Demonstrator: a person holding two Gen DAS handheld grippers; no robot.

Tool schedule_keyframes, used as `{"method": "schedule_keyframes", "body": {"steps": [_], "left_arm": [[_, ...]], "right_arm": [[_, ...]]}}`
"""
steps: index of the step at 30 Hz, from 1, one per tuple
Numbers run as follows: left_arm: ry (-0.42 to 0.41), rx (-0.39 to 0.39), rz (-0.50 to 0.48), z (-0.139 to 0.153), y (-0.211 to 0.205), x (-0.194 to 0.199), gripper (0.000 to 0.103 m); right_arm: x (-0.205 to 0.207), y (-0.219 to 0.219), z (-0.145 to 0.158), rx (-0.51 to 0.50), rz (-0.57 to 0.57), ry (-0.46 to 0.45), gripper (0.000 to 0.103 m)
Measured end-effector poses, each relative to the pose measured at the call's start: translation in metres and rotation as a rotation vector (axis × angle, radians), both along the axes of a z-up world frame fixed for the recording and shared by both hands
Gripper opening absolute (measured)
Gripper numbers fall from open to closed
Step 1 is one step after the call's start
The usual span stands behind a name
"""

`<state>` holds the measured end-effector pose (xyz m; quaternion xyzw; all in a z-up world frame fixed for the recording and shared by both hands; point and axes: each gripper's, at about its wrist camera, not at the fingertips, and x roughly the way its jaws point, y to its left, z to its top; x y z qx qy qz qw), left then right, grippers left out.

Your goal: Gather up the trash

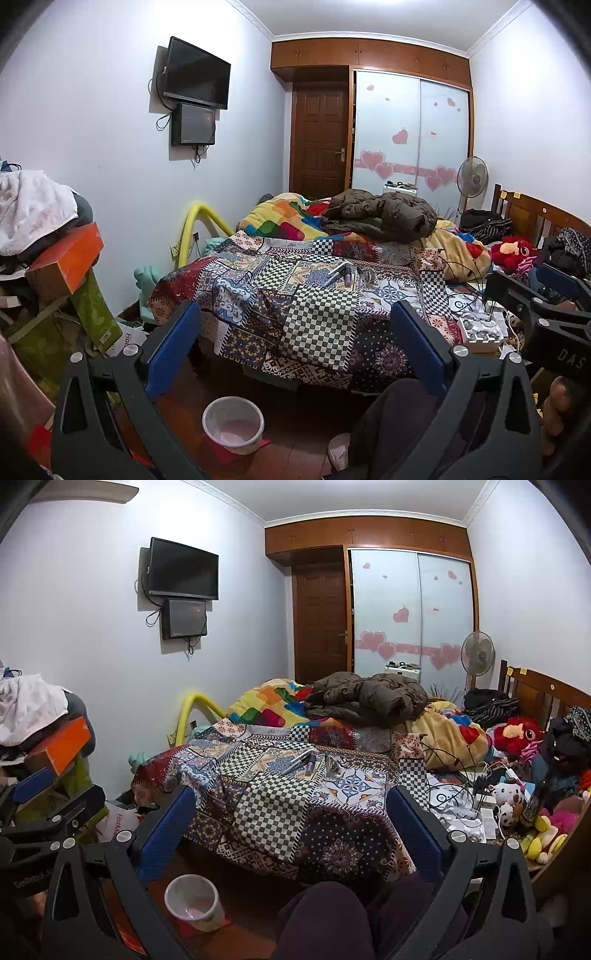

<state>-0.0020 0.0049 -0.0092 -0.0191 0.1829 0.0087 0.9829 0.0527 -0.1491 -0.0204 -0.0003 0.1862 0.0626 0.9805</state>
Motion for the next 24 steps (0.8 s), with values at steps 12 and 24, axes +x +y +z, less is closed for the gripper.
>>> {"method": "schedule_keyframes", "body": {"steps": [12,24], "left_arm": [[-0.002,0.001,-0.001,-0.001,0.000,0.001,0.103],[-0.005,-0.030,0.010,0.016,-0.008,0.047,0.103]], "right_arm": [[0.006,-0.003,0.000,0.004,-0.007,0.010,0.103],[0.048,-0.019,0.008,-0.015,-0.001,-0.017,0.103]]}}
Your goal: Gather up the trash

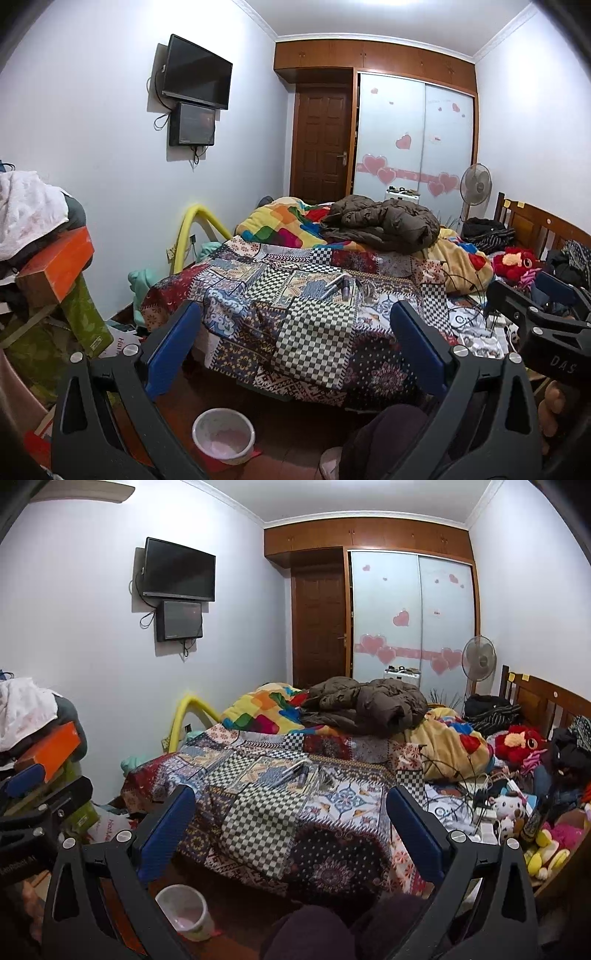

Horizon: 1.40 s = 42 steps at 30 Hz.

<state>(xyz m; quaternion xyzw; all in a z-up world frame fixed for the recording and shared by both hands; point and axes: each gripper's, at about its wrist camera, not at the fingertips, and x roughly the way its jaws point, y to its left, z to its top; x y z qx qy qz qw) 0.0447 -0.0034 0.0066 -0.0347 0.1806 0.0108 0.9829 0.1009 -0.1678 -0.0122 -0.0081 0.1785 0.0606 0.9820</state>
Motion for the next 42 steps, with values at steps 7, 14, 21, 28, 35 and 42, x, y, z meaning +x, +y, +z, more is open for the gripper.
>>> {"method": "schedule_keyframes", "body": {"steps": [7,14,21,28,35,42], "left_arm": [[0.017,-0.012,-0.003,0.008,-0.012,0.067,0.103],[0.067,-0.036,-0.045,-0.001,-0.034,0.156,0.102],[0.158,-0.050,-0.071,-0.035,-0.054,0.255,0.095],[0.268,-0.022,-0.101,-0.088,-0.075,0.343,0.080],[0.367,-0.015,-0.120,-0.144,-0.083,0.419,0.072],[0.448,-0.018,-0.149,-0.202,-0.087,0.486,0.059]], "right_arm": [[0.052,-0.023,0.006,-0.025,-0.026,-0.019,0.103],[0.124,-0.051,-0.002,-0.062,-0.032,0.024,0.103],[0.205,-0.082,-0.036,-0.073,0.026,0.136,0.103],[0.287,-0.110,-0.073,0.017,0.087,0.286,0.088],[0.371,-0.116,-0.125,0.075,0.101,0.418,0.069],[0.438,-0.121,-0.173,0.233,0.105,0.554,0.067]]}}
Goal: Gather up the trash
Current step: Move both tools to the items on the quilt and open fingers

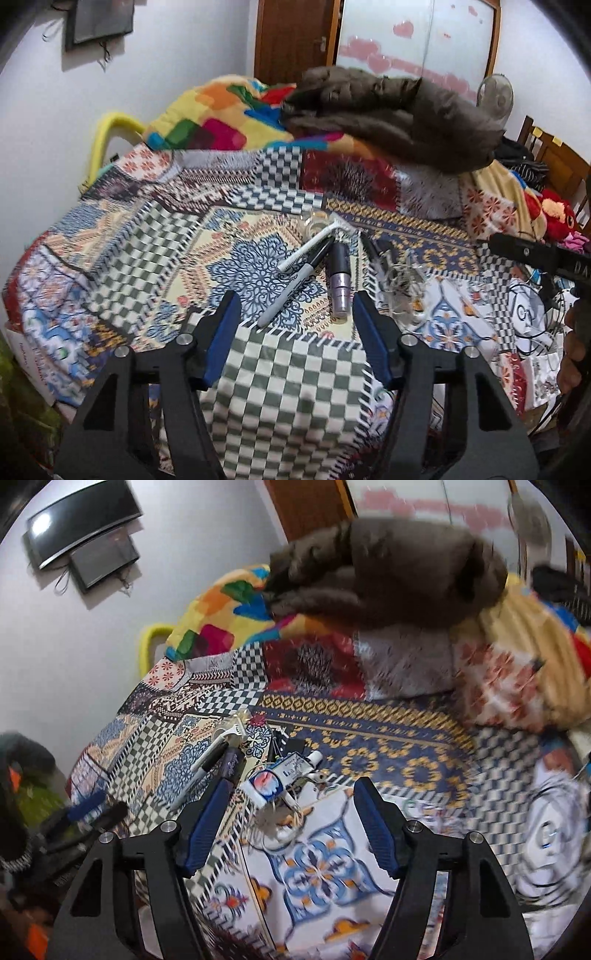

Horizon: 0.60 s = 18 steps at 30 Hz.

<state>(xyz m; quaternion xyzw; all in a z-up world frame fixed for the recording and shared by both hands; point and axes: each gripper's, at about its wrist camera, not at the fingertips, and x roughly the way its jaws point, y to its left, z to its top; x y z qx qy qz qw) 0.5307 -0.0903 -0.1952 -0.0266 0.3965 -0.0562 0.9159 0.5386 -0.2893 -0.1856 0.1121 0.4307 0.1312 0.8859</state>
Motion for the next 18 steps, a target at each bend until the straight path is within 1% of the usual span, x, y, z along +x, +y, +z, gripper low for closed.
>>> {"method": "schedule_keyframes", "body": {"steps": [1,3,5,7,9,12,16,18], "left_arm": [[0.009,-0.004,-0.005,-0.006,0.000,0.006,0.058],[0.034,-0.006,-0.015,-0.019,-0.001,0.022,0.050],[0.058,-0.009,-0.024,-0.031,-0.002,0.036,0.044],[0.077,-0.018,-0.035,-0.041,-0.004,0.048,0.041],[0.088,-0.017,-0.049,-0.049,-0.006,0.057,0.036],[0.100,-0.010,-0.066,-0.057,-0.009,0.067,0.033],[0.110,-0.022,-0.081,-0.064,-0.011,0.078,0.033],[0.115,-0.026,-0.089,-0.066,-0.012,0.081,0.030]], "right_arm": [[0.009,0.000,-0.007,0.025,-0.004,0.020,0.067],[0.022,-0.001,-0.020,0.064,-0.024,0.060,0.065],[0.033,-0.003,-0.034,0.123,-0.042,0.106,0.063],[0.042,-0.005,-0.050,0.201,-0.068,0.168,0.059],[0.048,-0.007,-0.062,0.267,-0.087,0.209,0.054],[0.056,-0.010,-0.071,0.312,-0.128,0.236,0.049],[0.066,-0.010,-0.081,0.359,-0.159,0.266,0.048],[0.070,-0.010,-0.085,0.385,-0.165,0.289,0.042]]}}
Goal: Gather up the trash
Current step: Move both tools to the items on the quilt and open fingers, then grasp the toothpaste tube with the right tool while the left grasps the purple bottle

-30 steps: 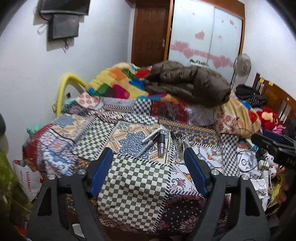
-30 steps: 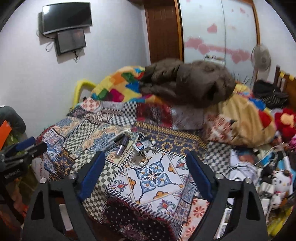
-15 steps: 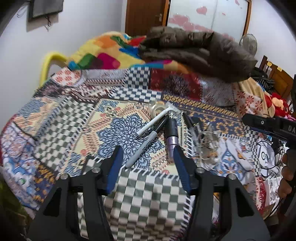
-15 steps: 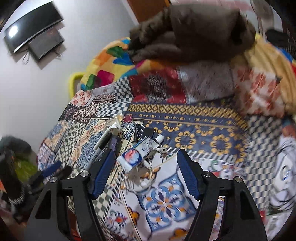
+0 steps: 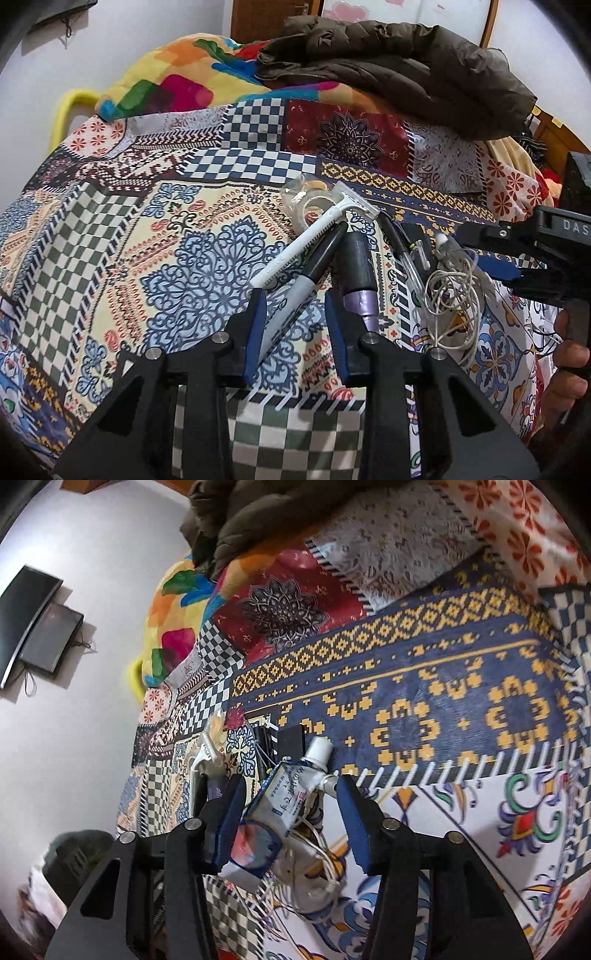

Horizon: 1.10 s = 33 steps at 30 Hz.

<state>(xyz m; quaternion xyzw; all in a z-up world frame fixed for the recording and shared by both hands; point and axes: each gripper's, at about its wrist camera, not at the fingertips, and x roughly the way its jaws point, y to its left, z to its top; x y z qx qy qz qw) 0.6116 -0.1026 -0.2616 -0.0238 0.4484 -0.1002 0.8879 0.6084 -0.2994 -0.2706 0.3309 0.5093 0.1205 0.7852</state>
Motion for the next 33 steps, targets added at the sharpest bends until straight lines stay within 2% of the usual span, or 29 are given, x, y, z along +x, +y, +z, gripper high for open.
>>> {"method": "schedule_keyframes", "body": {"steps": [6,10,15,19,22,25,30,33], "left_arm": [[0.004,0.022,-0.019,-0.005,-0.008,0.006,0.025],[0.008,0.021,-0.027,-0.007,-0.011,0.005,0.023],[0.034,0.044,-0.066,-0.008,-0.019,-0.005,0.011],[0.045,0.047,-0.088,-0.009,-0.022,-0.020,0.010],[0.064,0.023,-0.101,-0.009,-0.020,-0.026,0.010],[0.072,0.039,-0.096,-0.008,-0.020,-0.031,0.010],[0.036,0.017,-0.099,0.009,-0.020,-0.040,0.010],[0.019,-0.003,-0.132,0.018,-0.028,-0.038,0.011]], "right_arm": [[0.009,-0.001,-0.009,0.004,-0.011,0.036,0.034],[0.010,0.005,-0.005,-0.040,0.041,0.014,0.031],[-0.005,0.009,0.001,-0.174,0.150,-0.032,0.031],[-0.021,0.009,0.011,-0.310,0.231,-0.099,0.031],[-0.027,0.010,0.012,-0.383,0.300,-0.119,0.031],[-0.030,0.011,0.009,-0.474,0.353,-0.146,0.031],[-0.036,-0.003,0.011,-0.482,0.373,-0.167,0.031],[-0.034,0.000,0.009,-0.494,0.416,-0.171,0.031]]}}
